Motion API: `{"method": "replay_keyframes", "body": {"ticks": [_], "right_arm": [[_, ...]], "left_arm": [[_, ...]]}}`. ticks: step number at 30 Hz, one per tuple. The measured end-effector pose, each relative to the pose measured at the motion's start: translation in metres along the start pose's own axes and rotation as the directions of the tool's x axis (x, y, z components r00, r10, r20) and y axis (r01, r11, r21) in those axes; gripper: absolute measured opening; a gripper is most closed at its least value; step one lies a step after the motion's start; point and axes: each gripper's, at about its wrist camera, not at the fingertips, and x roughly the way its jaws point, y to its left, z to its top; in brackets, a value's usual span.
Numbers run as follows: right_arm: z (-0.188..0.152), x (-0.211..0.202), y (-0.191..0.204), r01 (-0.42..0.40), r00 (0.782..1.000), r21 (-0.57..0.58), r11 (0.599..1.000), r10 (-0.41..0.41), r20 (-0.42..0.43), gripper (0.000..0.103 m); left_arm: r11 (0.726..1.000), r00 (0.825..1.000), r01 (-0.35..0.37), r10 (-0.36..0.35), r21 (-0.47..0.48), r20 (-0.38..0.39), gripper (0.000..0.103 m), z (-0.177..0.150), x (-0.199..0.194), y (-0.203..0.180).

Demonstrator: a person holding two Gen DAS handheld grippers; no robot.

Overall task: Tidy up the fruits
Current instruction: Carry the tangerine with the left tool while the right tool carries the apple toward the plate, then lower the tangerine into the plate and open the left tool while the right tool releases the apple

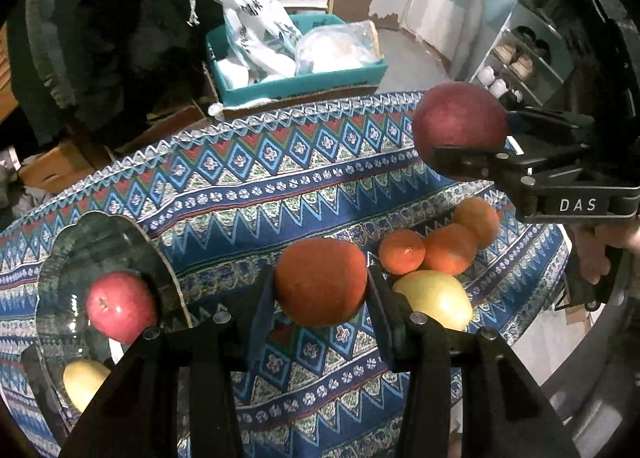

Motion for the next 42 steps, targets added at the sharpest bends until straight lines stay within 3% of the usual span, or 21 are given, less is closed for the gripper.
{"method": "replay_keyframes", "body": {"ticks": [19,42], "right_arm": [[0.032,-0.016,0.075,-0.073,0.996,-0.106,0.992,0.078,0.043,0.077],[0.075,0.035,0.174,-0.151,0.989,-0.215,0.965,0.147,-0.032,0.077]], "left_arm": [[0.996,0.996,-0.039,0.045,-0.084,0.080,0.046,-0.025,-0.054,0.045],[0.950,0.983,-0.115,0.152,-0.291,0.106,0.046,-0.058,-0.079,0.156]]}}
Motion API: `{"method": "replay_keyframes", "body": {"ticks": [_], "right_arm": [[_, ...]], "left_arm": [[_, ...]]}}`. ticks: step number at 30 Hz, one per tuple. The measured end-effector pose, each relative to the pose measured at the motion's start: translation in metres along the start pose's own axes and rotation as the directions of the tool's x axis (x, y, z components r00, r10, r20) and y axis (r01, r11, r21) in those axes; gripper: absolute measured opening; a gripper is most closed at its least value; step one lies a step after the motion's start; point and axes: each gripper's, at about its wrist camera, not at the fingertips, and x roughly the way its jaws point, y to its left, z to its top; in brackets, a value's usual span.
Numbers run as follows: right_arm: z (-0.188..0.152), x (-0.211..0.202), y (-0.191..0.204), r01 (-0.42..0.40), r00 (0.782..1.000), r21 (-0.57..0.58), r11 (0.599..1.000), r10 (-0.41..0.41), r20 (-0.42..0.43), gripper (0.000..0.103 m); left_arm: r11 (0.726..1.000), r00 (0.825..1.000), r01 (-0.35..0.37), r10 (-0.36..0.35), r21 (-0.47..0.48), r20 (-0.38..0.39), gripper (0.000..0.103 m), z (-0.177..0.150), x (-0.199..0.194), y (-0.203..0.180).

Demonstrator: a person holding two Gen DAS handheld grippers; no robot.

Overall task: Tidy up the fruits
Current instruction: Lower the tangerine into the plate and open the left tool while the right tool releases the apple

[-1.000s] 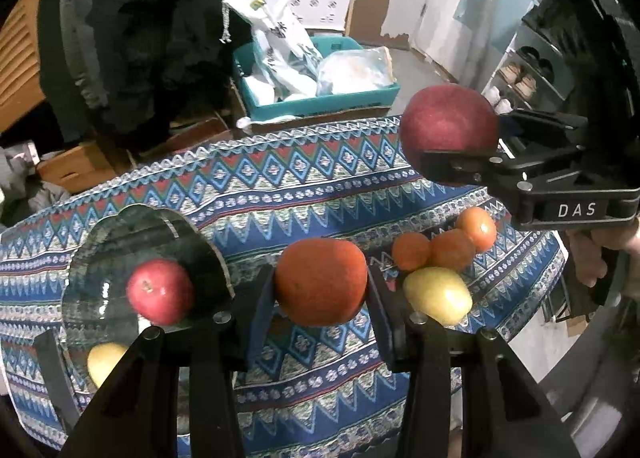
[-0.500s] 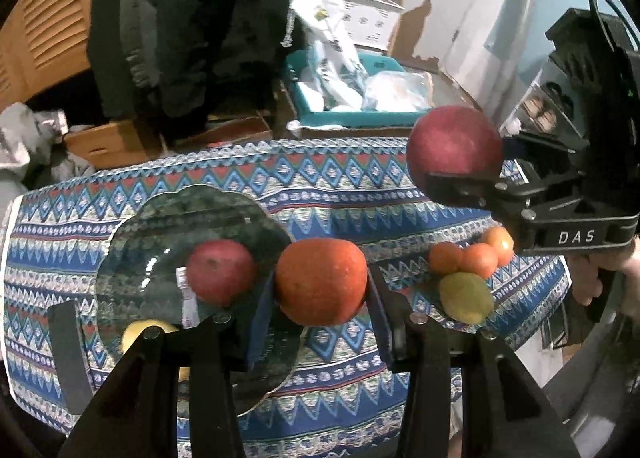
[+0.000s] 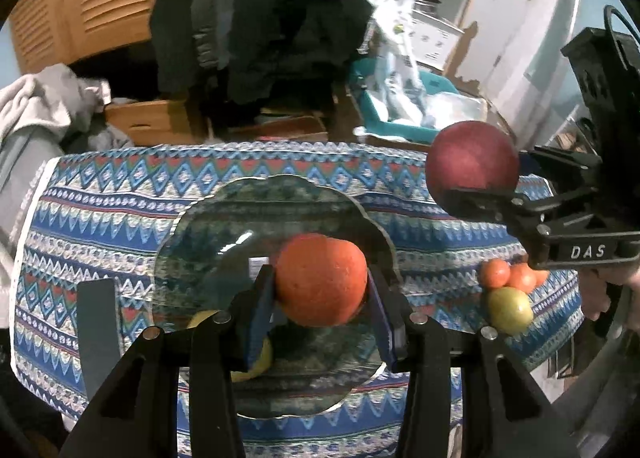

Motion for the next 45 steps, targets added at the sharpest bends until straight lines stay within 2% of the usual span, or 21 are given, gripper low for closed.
{"method": "replay_keyframes", "body": {"ticks": [12,27,33,41,44,45], "right_arm": [[0.030,0.045,0.035,-0.055,0.997,-0.037,0.998,0.053,-0.063,0.077],[0.055,0.112,0.059,-0.102,0.982,-0.033,0.994,0.096,-0.165,0.077],[0.054,0.141,0.065,-0.106,0.971,-0.030,0.994,0.097,-0.217,0.077],[0.055,0.152,0.069,-0.120,0.966,-0.034,0.992,0.109,-0.233,0.078],[0.054,0.155,0.069,-0.119,0.965,-0.032,0.992,0.108,-0.240,0.078],[0.053,0.156,0.069,-0.119,0.964,-0.031,0.992,0.108,-0.243,0.078]], "left_arm": [[0.994,0.999,-0.054,0.054,-0.092,-0.009,0.046,0.003,0.009,0.051],[0.980,0.991,-0.118,0.107,-0.162,-0.079,0.046,0.002,0.048,0.089],[0.970,0.988,-0.137,0.118,-0.203,-0.102,0.046,-0.002,0.059,0.107],[0.959,0.981,-0.142,0.105,-0.246,-0.161,0.046,-0.012,0.077,0.119],[0.958,0.983,-0.139,0.101,-0.251,-0.156,0.046,-0.013,0.076,0.120],[0.958,0.982,-0.138,0.101,-0.251,-0.157,0.051,-0.013,0.075,0.120]]}}
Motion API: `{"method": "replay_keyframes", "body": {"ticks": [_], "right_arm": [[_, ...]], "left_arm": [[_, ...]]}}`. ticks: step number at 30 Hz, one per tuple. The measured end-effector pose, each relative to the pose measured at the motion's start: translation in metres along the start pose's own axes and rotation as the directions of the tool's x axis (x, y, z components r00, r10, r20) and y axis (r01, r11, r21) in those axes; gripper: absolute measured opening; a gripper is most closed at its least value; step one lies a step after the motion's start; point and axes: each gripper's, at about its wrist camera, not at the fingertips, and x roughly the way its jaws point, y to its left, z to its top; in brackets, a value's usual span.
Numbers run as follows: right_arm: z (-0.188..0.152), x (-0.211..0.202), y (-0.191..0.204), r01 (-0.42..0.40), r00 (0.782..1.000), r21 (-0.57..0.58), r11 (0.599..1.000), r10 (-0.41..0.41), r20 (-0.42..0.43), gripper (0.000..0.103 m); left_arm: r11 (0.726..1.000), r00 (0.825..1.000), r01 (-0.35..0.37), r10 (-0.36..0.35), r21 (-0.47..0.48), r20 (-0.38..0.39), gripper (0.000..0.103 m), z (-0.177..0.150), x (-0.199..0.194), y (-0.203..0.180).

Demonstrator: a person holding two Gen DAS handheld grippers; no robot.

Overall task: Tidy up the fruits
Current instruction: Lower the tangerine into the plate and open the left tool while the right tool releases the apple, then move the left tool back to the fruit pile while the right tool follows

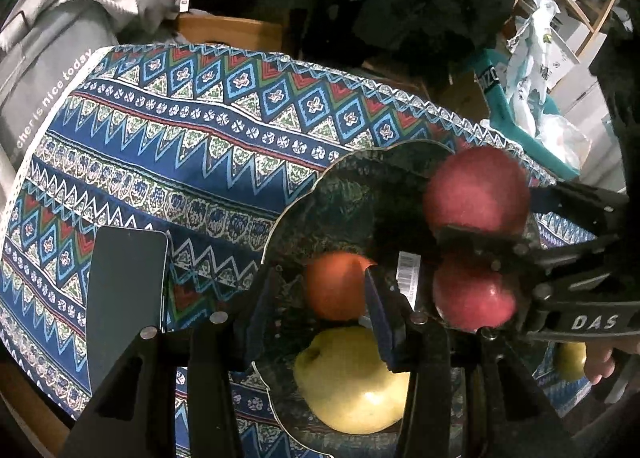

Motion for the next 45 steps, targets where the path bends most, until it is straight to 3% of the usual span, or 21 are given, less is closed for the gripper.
{"method": "replay_keyframes", "body": {"ticks": [2,14,29,33,45], "right_arm": [[-0.003,0.002,0.000,0.003,1.000,-0.006,1.000,-0.003,-0.010,0.078],[-0.013,-0.022,-0.006,-0.012,0.999,0.004,1.000,0.012,0.030,0.077],[-0.041,-0.102,-0.016,0.054,0.984,0.035,0.998,-0.059,0.168,0.077],[-0.053,-0.121,-0.021,0.072,0.977,0.043,0.996,-0.079,0.196,0.077],[-0.097,-0.179,-0.045,0.124,0.952,0.112,0.986,-0.150,0.266,0.077]], "left_arm": [[1.000,1.000,-0.002,0.002,0.002,-0.008,0.057,0.000,0.000,-0.001],[0.999,1.000,-0.007,0.007,0.047,0.006,0.058,-0.003,-0.013,-0.017],[0.997,0.997,0.014,-0.020,0.071,0.078,0.069,-0.010,-0.061,-0.043],[0.996,0.994,0.033,-0.041,0.079,0.104,0.078,-0.012,-0.076,-0.056],[0.979,0.983,0.074,-0.105,0.191,0.154,0.082,-0.021,-0.112,-0.110]]}}
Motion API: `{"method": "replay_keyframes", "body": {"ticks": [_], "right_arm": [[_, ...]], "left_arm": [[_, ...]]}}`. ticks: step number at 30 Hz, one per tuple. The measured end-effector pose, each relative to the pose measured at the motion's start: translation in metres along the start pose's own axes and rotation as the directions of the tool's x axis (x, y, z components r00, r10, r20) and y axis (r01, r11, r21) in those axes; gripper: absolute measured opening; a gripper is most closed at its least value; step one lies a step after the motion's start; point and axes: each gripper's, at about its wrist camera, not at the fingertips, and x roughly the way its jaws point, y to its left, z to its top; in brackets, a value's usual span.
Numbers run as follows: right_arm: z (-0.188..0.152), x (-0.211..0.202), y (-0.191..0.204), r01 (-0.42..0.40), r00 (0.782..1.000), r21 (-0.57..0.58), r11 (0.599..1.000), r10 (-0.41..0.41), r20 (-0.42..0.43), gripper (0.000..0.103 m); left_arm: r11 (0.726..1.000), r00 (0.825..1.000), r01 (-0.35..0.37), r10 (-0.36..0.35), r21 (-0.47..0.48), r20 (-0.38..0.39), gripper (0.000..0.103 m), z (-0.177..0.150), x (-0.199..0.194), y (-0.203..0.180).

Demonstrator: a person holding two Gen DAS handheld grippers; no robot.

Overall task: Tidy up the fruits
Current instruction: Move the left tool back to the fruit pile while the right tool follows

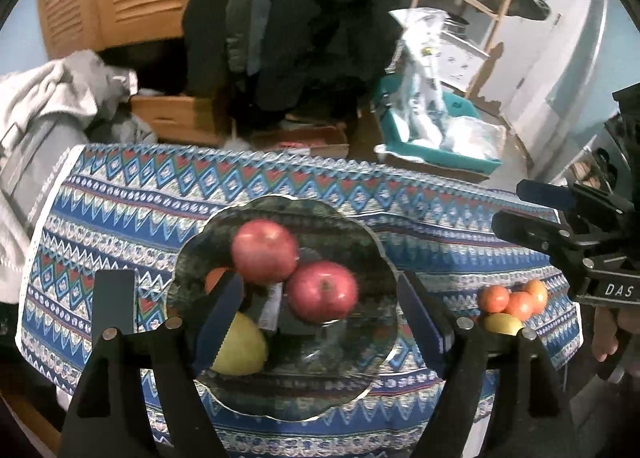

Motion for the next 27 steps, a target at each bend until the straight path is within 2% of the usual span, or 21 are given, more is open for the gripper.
{"method": "replay_keyframes", "body": {"ticks": [4,15,27], "right_arm": [[-0.010,-0.018,-0.013,0.015,1.000,0.021,1.000,-0.016,0.024,0.077],[-0.046,-0.061,-0.061,0.076,0.995,0.087,0.993,-0.081,0.053,0.078],[-0.100,-0.086,-0.121,0.148,0.987,0.198,0.969,-0.158,0.037,0.078]], "left_arm": [[0.999,1.000,0.006,-0.006,0.049,0.016,0.086,-0.001,-0.008,-0.020],[0.989,0.999,0.048,-0.049,0.140,0.006,0.086,-0.005,-0.015,-0.074],[0.963,0.994,0.103,-0.091,0.251,-0.060,0.086,-0.017,-0.003,-0.141]]}}
